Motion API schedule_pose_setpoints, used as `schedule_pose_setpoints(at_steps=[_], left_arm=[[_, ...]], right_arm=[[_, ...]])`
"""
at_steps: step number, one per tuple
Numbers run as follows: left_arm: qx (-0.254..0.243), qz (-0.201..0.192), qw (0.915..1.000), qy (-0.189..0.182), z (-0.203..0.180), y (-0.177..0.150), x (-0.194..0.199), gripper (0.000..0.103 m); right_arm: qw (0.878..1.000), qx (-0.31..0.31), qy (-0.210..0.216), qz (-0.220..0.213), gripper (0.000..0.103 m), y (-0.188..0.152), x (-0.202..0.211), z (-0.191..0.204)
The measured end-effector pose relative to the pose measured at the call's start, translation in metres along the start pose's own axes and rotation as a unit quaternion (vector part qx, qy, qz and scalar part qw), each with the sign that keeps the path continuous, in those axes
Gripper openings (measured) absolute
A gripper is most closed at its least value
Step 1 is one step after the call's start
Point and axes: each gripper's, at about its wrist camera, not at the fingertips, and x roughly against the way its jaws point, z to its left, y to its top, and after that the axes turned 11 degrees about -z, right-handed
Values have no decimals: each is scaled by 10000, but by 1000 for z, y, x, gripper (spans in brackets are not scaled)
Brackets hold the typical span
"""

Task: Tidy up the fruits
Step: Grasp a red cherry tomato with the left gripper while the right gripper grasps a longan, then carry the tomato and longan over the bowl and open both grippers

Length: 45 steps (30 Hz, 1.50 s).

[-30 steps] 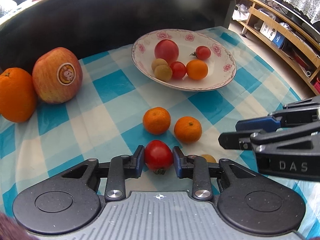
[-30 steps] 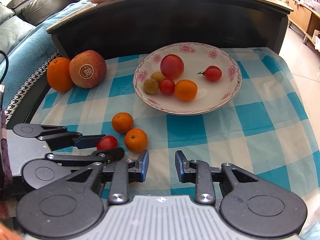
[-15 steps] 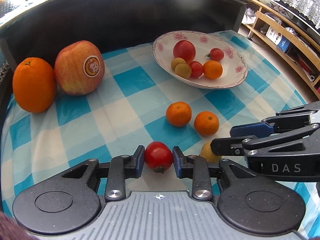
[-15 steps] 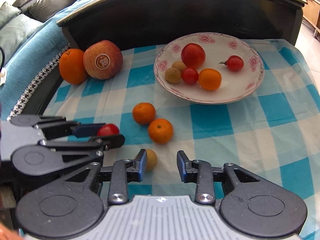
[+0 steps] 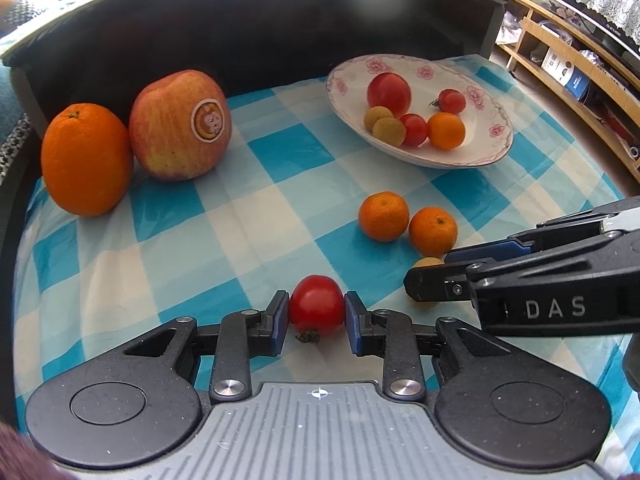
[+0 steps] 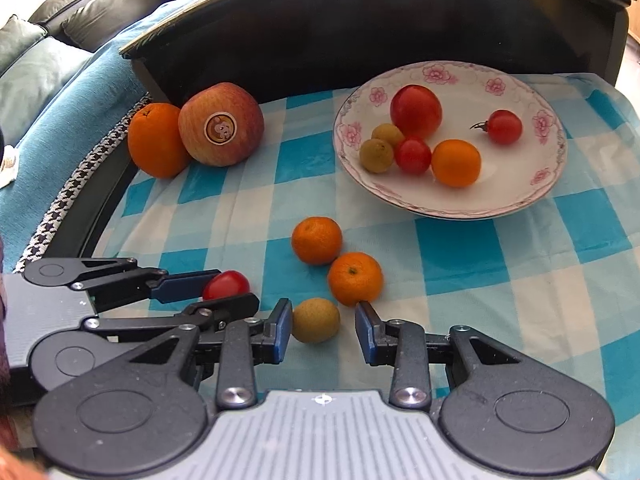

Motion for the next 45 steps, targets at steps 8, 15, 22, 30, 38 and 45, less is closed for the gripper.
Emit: schedule_pose_setpoints(at_steps=[8,15,22,30,38,45], left_arm=[[-113,-21,9999,-72,-2,-1,0,42],[-342,-47,9994,-19,-7,-2,-2,37],[-317,24,9992,-224,-16,-9,7,37],[-672,17,9973,-282,-37,-22,14,40],[-671,-32,9973,-279,-36,-23,13,50],[-668,-45,9975,-245,-36,-24,15,40]], right_arm=[[9996,-242,148,40,37,1,-14,-3],[9998,190,-26,59,31,0,-9,3],[9969,687,-329,172,30,-14,13,-4],[9895,1291,-526,388,30,-37,44,-3],[9864,1513,-530,368,31,-47,43,-3],[9875,1449,-503,353,31,-47,42,-5]])
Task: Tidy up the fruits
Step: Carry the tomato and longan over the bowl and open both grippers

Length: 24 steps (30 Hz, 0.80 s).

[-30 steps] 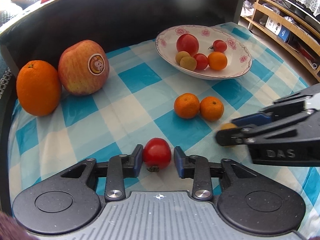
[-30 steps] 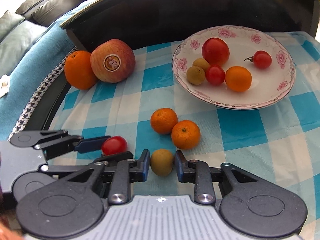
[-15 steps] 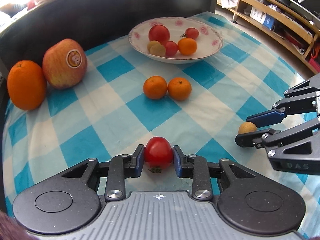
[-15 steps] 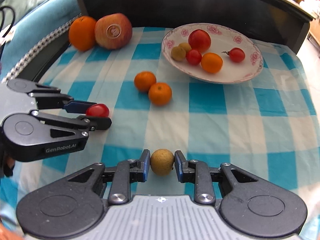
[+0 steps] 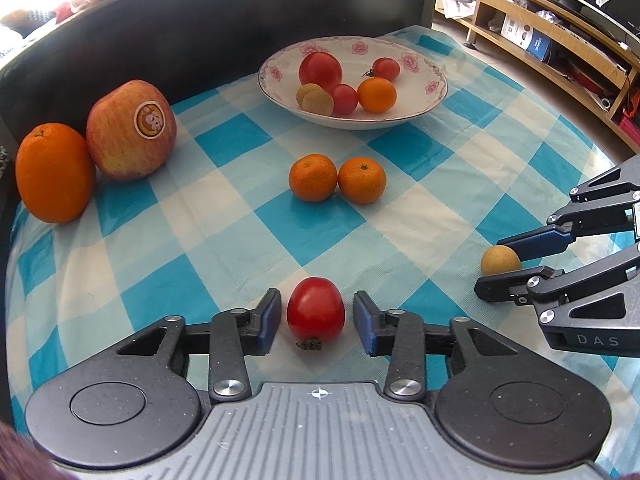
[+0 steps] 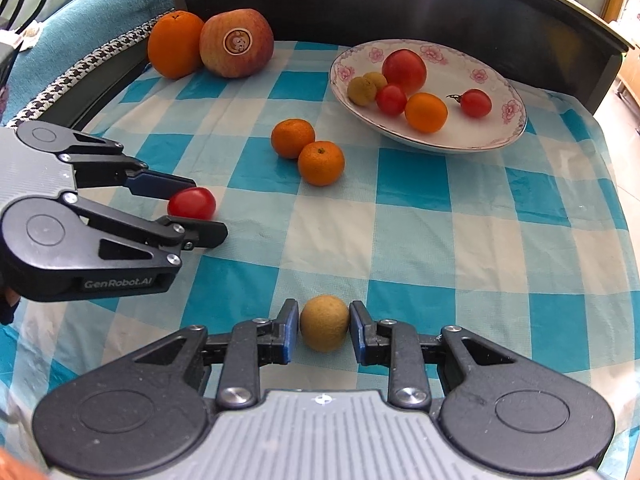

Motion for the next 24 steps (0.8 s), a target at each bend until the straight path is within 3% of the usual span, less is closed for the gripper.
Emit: schedule_pose_setpoints(at_steps=[6,12,24], left_arm=[[137,25,9999,-55,0,3,1,37],[273,-179,9993,-160,-2,25,0,37],[186,-642,9977,-138,-11,99,-42,37]], right_arm=[[9999,53,-81,32,30,-1,3,0],[9996,-119,-130,-236,30,9,14,-8],[9927,-583,-481,-943,30,74,9,-50]])
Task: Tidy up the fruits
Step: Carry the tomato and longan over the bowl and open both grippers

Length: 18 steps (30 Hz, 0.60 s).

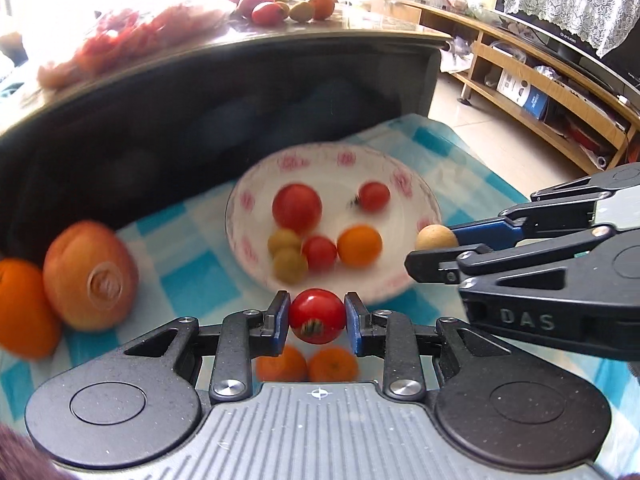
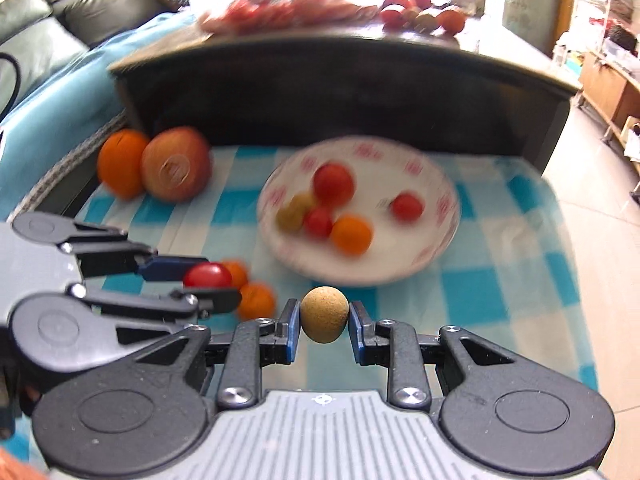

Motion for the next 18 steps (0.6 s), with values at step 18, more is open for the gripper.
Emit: schedule_pose_setpoints(at_steps=[18], left_arm=[[77,-22,10000,30,7,18,-35,41]], right_arm=[[9992,-318,-233,-6,30,22,-56,-37]])
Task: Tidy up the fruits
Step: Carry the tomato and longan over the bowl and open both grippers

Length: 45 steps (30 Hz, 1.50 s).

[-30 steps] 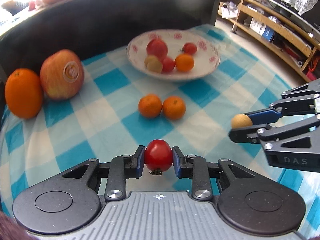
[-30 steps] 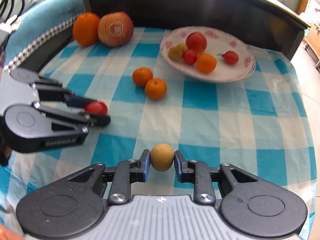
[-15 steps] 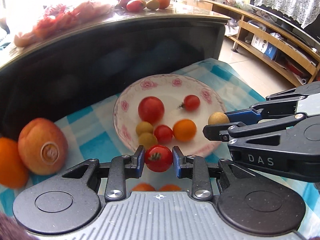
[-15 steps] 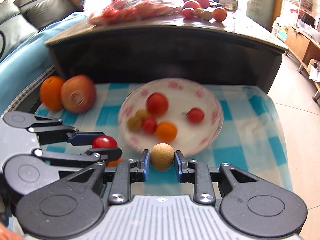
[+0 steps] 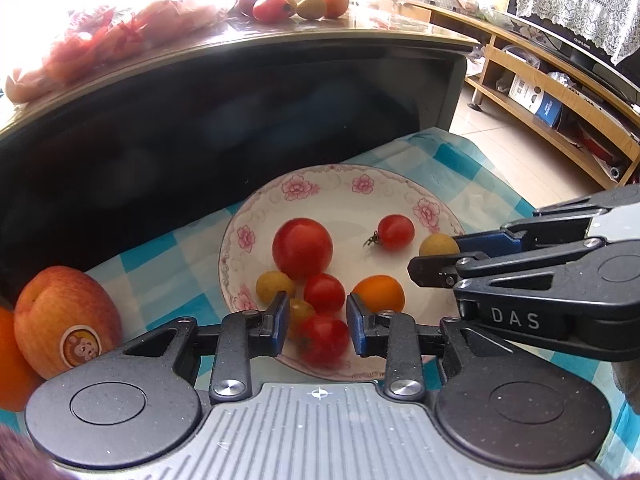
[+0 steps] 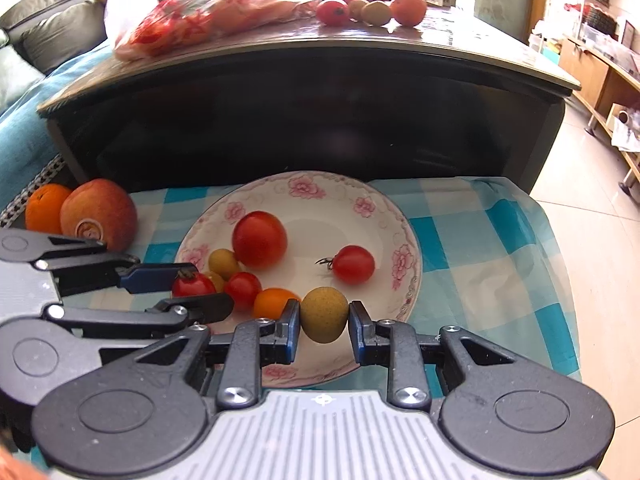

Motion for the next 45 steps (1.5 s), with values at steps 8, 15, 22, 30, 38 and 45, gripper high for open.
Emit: schedule_pose_setpoints(at_steps=[8,15,22,30,38,45], left_arm=[[68,-106,9999,8,4,6,9,42],[48,-152,9998,91,15,6,34,46],[24,-94,9998,165,17,-8,56,47],[148,16,9997,196,18,-28,71,49],[140,54,9997,196,16,-39,79,51],[46,25,9998,190,11,-42,83,51]], right_arm=[[9997,-204,34,-100,30,4,1,-5],[9991,-286,92,-295,30,9,19,0],[9995,-98,210,-211,30,-5,37,20],[9995,-150,243,-114,30,-26,55,36],[9994,-170,308,4,30,-43,64,48],[9991,-174,375,59,30,-50,66,54]])
